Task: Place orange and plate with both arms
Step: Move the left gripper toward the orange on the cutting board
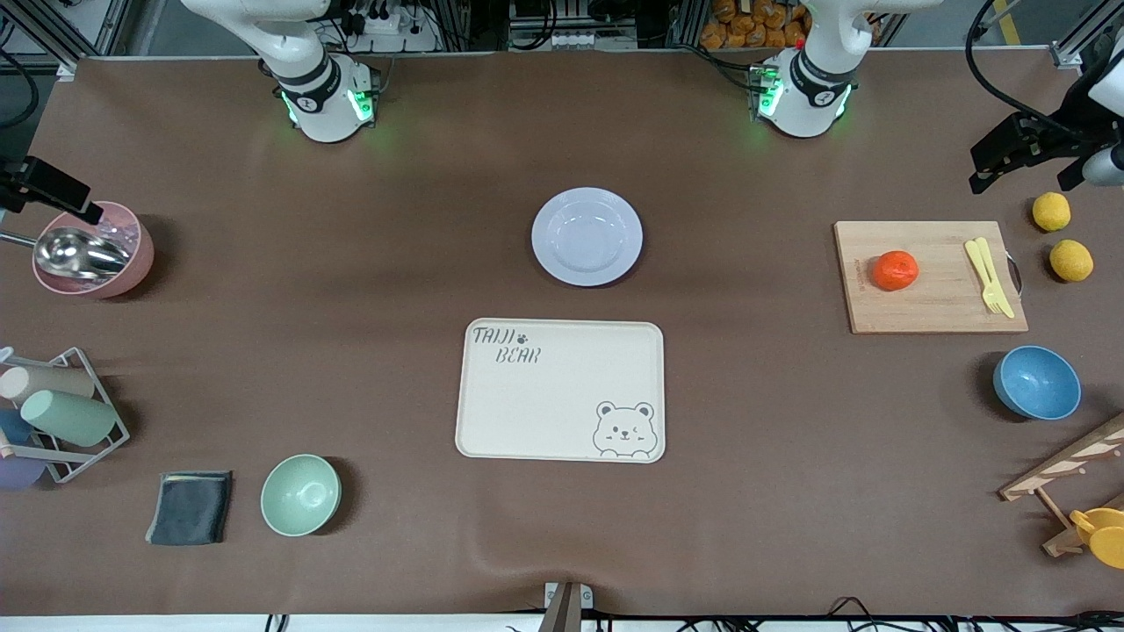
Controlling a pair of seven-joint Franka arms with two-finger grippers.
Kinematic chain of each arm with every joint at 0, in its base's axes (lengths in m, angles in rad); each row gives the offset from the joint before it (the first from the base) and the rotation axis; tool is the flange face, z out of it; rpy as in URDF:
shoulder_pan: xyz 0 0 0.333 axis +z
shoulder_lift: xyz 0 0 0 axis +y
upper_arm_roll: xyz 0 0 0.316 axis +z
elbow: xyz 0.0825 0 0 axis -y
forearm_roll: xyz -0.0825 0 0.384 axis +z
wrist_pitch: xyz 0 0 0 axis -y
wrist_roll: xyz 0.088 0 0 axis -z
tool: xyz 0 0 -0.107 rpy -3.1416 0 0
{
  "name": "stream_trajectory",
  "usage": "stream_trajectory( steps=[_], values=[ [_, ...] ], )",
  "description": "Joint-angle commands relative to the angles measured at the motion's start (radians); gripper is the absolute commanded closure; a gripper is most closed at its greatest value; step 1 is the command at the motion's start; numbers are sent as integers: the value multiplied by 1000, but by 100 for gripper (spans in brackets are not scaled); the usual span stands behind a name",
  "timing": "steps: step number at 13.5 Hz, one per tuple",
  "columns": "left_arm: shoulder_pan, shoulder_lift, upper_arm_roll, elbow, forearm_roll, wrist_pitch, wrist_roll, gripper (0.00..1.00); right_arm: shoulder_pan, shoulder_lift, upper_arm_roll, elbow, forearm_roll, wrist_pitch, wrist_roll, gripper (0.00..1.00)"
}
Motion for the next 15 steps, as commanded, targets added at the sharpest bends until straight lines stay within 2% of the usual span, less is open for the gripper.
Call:
stream_trajectory(
  steps=[1, 6, 8, 11, 15],
  values=[
    [3, 16, 0, 27, -20, -2, 11, 0, -4, -8, 7, -2, -9, 1, 16, 0],
    [30, 42, 4, 11, -4, -6, 40, 0, -2, -8, 7, -2, -9, 1, 16, 0],
    [107, 36, 0, -65, -19, 10, 112, 0, 5, 6, 10, -2, -11, 0, 5, 0],
    [129, -8, 2, -188, -14, 68, 138, 0, 30, 31, 11, -3, -5, -19, 5, 0],
    [170, -146, 0, -465, -13, 252, 140, 0, 53, 57, 11, -3, -20, -66, 5, 0]
  ],
)
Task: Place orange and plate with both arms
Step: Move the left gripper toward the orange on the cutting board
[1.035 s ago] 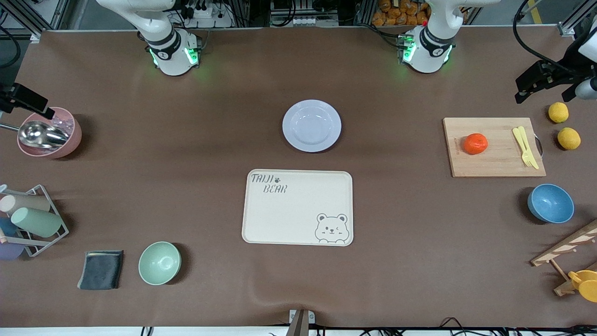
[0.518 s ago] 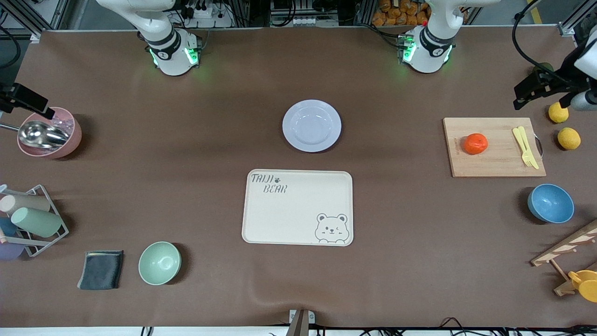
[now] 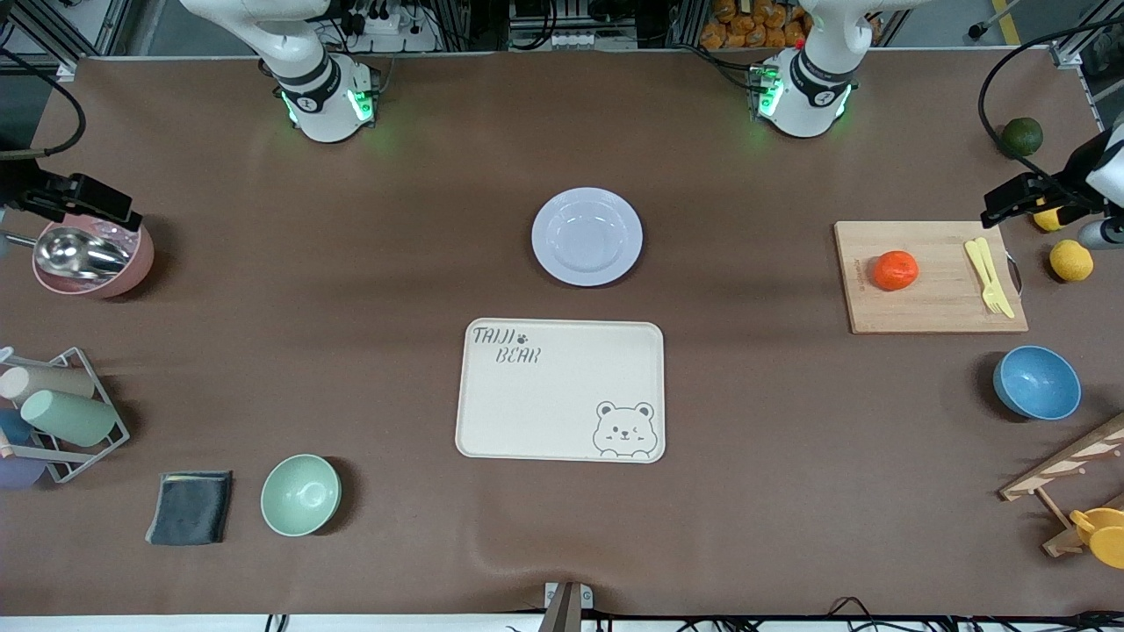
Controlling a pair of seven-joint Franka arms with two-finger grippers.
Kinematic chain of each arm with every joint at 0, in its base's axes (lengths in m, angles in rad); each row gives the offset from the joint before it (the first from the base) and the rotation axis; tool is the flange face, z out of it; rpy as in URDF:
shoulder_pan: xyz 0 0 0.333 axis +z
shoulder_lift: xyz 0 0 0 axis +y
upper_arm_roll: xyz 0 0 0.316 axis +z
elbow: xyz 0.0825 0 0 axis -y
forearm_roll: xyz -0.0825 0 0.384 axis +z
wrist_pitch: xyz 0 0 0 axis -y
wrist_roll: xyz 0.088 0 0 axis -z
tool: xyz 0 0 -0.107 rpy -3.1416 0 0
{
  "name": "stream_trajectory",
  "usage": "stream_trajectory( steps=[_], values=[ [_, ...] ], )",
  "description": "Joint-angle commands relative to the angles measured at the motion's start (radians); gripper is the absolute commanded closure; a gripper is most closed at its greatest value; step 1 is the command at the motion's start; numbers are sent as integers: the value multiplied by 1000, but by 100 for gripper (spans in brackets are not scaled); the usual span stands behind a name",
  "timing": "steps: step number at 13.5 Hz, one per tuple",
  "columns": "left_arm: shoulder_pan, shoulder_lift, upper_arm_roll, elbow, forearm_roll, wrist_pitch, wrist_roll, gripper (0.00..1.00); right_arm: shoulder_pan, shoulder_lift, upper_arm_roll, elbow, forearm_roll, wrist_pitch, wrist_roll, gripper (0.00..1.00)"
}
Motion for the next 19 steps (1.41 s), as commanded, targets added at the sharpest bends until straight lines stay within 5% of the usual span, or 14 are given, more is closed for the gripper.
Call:
stream_trajectory(
  steps=[1, 7, 19],
  values=[
    [15, -143, -7, -218, -16, 98, 13, 0, 10, 29, 0, 7, -19, -24, 4, 0],
    [57, -241, -7, -407, -39, 179, 14, 0, 10, 64, 0, 6, -19, -56, 5, 0],
    [150, -232, -5, -454, -109, 219, 140, 0, 1, 67, -2, 21, -23, -57, 16, 0]
  ],
)
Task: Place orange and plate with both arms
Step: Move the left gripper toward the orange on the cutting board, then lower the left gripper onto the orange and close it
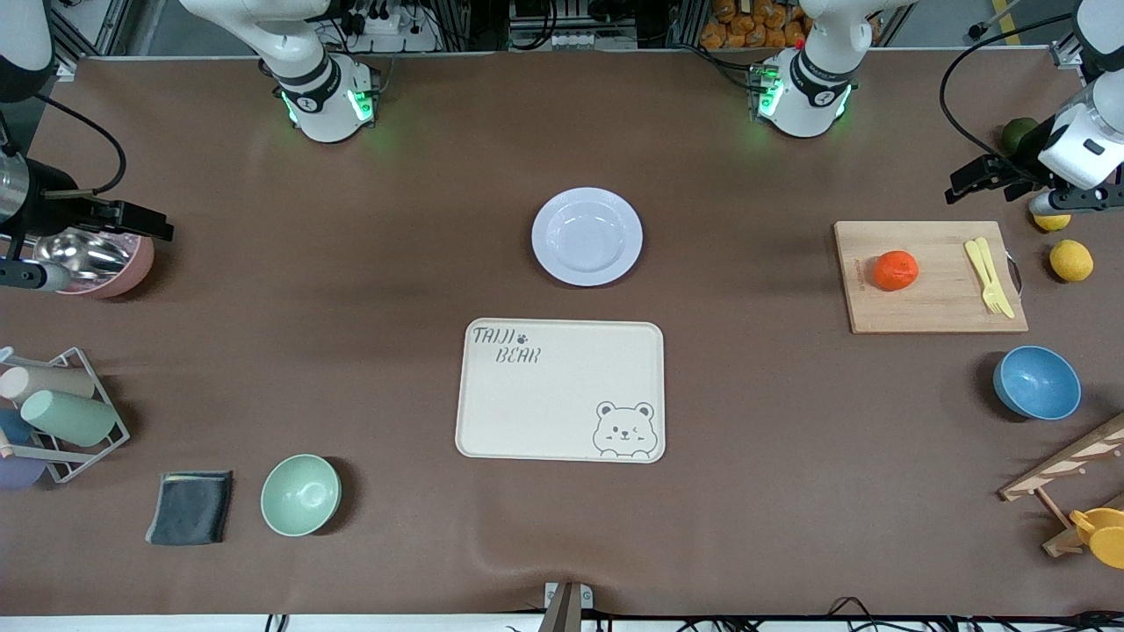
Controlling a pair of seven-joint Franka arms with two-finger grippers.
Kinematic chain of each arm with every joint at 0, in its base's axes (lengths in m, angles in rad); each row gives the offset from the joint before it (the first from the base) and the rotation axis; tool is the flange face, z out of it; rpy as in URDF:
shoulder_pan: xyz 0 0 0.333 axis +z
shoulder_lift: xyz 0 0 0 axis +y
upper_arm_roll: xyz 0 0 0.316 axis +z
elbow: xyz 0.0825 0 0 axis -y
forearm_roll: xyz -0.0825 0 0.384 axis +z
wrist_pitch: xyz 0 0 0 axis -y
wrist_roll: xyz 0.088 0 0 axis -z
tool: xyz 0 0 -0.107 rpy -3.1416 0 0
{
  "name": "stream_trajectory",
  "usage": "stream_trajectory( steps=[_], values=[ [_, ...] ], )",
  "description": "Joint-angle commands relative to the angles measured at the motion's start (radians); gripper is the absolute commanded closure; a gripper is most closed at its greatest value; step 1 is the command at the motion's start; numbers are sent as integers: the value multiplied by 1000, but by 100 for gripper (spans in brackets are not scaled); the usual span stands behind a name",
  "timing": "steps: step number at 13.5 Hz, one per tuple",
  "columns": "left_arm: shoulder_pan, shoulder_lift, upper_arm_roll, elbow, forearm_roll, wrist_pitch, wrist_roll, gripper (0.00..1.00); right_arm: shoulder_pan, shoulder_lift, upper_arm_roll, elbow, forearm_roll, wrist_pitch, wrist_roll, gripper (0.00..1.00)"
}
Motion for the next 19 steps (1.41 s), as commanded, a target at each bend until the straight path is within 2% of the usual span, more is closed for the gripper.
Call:
stream_trajectory(
  steps=[1, 5, 9, 16, 19],
  values=[
    [9, -32, -5, -22, -27, 15, 21, 0, -5, -1, 1, 22, -17, -5, 14, 0],
    [7, -55, -5, -36, -27, 15, 21, 0, -6, -1, 0, 24, -19, -5, 15, 0],
    [10, -53, -5, -97, -27, 70, 23, 0, -22, -1, -2, 44, -16, -4, 14, 0],
    [40, -32, -5, -255, -15, 314, 43, 0, -22, -3, -4, 44, -17, -7, 14, 0],
    [53, 23, -5, -307, -15, 447, 43, 0, -23, -1, -4, 44, -17, -8, 14, 0]
  ],
)
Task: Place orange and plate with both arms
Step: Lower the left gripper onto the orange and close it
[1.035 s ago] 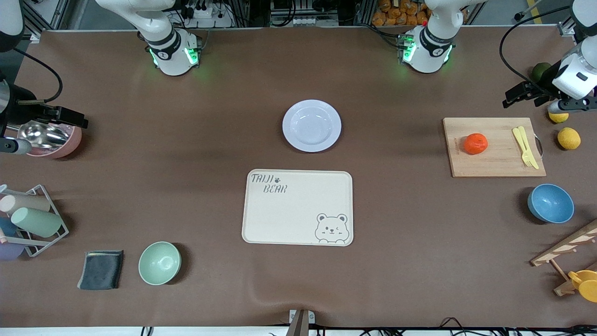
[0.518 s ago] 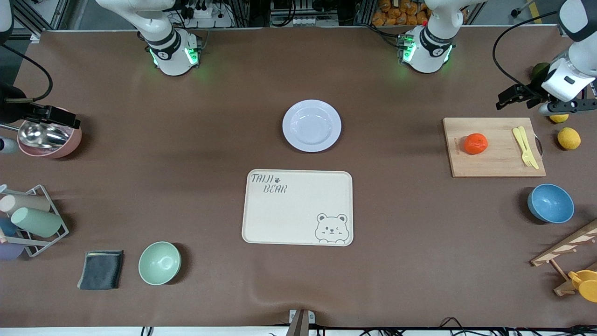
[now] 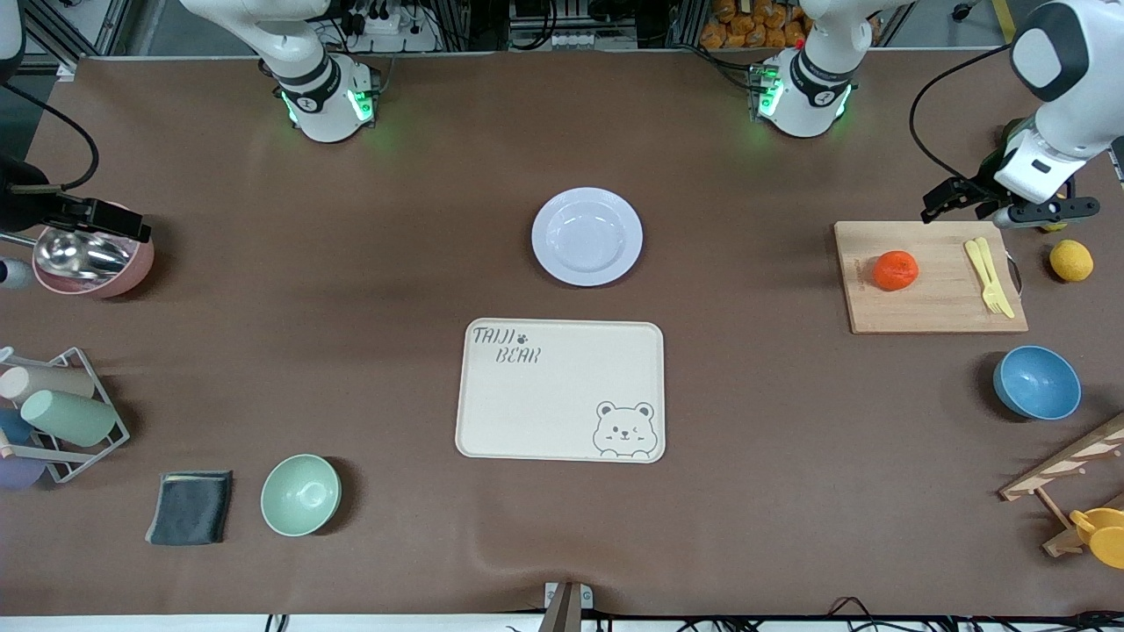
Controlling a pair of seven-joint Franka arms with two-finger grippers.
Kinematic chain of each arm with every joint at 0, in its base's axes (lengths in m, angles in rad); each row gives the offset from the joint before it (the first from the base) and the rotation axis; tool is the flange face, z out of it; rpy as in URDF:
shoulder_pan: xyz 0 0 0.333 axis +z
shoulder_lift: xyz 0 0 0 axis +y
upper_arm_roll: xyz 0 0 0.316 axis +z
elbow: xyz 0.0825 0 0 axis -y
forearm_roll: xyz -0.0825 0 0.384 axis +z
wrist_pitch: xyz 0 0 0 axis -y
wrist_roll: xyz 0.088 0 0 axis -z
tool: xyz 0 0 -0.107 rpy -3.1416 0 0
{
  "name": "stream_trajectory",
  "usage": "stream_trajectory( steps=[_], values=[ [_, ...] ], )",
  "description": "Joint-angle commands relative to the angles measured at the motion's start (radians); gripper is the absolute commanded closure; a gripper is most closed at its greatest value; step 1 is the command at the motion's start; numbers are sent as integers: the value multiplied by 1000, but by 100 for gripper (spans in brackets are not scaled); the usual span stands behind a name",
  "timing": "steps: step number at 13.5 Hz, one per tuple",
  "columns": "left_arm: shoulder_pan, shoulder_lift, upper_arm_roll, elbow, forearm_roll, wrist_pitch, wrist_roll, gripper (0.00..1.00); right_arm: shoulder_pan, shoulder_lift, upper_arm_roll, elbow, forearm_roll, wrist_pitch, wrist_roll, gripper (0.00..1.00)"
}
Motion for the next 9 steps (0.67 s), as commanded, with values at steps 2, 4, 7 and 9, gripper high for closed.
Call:
stream_trajectory(
  steps=[2, 4, 7, 9],
  values=[
    [19, 66, -5, -39, -15, 124, 29, 0, -9, -1, 7, 12, -13, -11, 14, 0],
    [22, 108, -5, -42, -15, 176, 29, 0, -9, -2, 7, 12, -13, -11, 14, 0],
    [20, 178, -9, -45, -15, 245, 29, 0, -46, 1, 5, 10, -23, -8, 11, 0],
    [19, 227, -15, -45, -13, 294, 30, 0, -81, 13, 7, 10, -55, 1, 5, 0]
  ],
)
